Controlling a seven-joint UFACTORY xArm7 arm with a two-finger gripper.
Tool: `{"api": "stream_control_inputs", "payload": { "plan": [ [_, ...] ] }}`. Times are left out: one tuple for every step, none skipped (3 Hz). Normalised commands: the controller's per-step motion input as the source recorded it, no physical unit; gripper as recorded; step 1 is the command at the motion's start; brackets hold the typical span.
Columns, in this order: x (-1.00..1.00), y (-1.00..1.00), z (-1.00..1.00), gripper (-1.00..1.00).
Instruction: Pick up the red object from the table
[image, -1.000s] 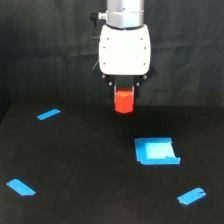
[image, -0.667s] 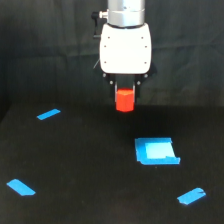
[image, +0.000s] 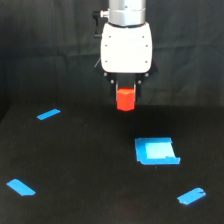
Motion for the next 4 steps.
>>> {"api": "stream_control_inputs", "payload": {
  "plan": [
    [0.06, -0.02, 0.1, -1.0],
    [-0.07, -0.02, 0.01, -0.99],
    [-0.07, 0.1, 0.04, -0.92],
    [0.02, 0.01, -0.05, -1.0]
  ]
}}
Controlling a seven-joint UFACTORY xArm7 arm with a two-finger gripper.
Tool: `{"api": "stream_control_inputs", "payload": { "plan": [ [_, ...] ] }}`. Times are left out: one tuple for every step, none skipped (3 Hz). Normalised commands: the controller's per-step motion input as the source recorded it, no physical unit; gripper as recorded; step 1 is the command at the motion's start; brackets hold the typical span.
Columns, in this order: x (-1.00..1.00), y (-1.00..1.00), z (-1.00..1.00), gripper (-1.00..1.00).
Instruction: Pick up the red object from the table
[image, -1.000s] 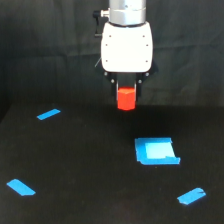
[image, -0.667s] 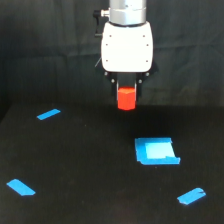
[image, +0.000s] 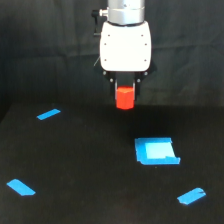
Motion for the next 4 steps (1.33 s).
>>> {"api": "stream_control_inputs", "payload": {
  "plan": [
    [0.01, 0.03, 0.09, -0.98],
    [0.01, 0.08, 0.03, -1.0],
    [-0.02, -0.04, 0.11, -1.0],
    [0.09, -0.04, -0.02, -1.0]
  ]
}}
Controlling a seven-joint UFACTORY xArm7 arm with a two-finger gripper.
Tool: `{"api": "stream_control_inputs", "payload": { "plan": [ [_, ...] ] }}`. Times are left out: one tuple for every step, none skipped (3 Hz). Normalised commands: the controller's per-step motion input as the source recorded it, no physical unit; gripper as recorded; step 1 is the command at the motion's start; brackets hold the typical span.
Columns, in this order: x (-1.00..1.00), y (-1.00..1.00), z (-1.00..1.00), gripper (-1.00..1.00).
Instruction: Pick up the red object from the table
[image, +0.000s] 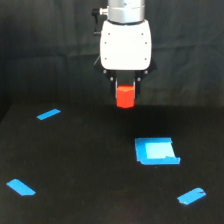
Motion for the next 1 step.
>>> {"api": "stream_control_inputs", "payload": {
  "plan": [
    [-0.02, 0.06, -0.03, -1.0]
  ]
}}
